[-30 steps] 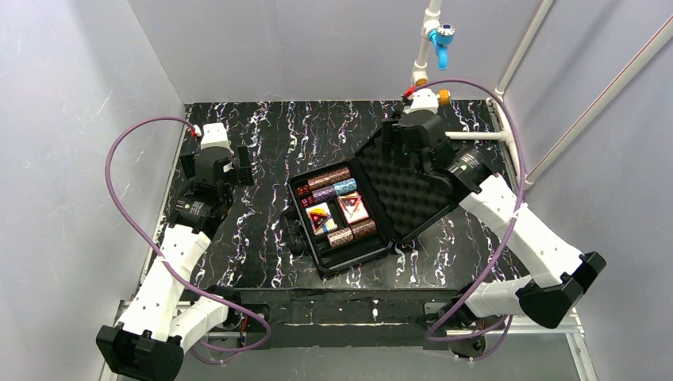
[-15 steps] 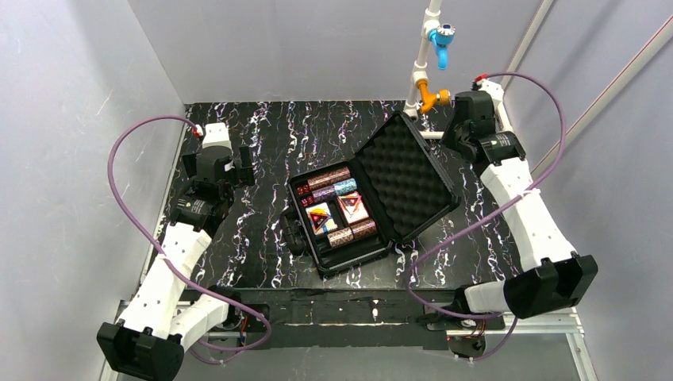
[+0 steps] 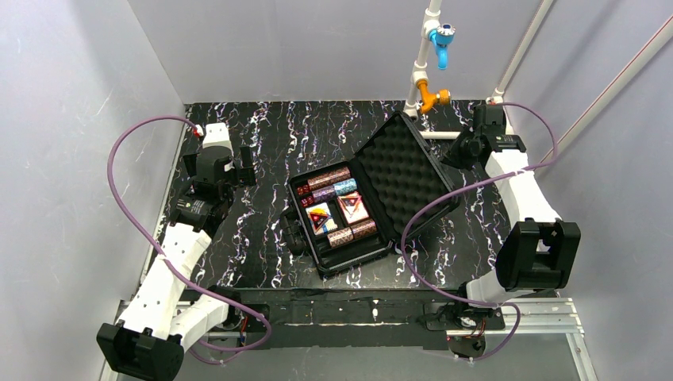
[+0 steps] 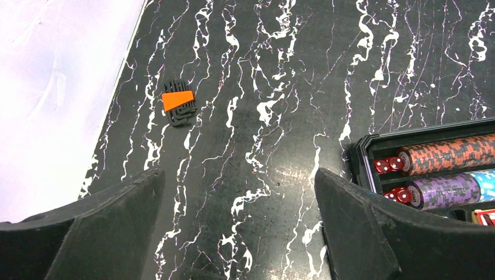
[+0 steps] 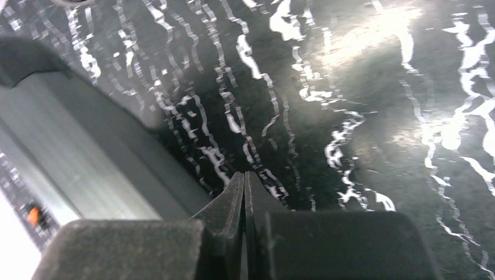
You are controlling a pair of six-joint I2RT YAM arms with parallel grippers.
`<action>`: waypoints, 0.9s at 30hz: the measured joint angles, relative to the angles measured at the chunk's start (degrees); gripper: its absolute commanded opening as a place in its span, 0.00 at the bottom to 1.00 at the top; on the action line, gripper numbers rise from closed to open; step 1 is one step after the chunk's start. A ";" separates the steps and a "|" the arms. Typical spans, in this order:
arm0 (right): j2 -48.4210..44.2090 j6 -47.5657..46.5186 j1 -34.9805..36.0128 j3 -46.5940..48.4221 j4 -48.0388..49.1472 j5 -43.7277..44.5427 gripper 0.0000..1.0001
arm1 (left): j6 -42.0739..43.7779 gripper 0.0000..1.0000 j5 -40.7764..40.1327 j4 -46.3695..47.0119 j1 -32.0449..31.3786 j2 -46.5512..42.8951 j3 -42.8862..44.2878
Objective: Pack up texas hold em set
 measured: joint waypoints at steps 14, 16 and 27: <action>1.52 0.84 -0.80 0.00 3.07 -15.34 0.01 | -0.02 0.99 0.04 0.00 0.00 -0.28 0.00; 1.52 0.85 -0.84 -0.08 3.78 -16.68 0.01 | -0.01 0.99 0.04 0.00 0.00 -0.28 0.00; 2.11 0.87 -0.47 -2.89 7.29 -21.37 0.01 | -0.46 0.88 5.82 -0.25 -0.85 1.39 0.00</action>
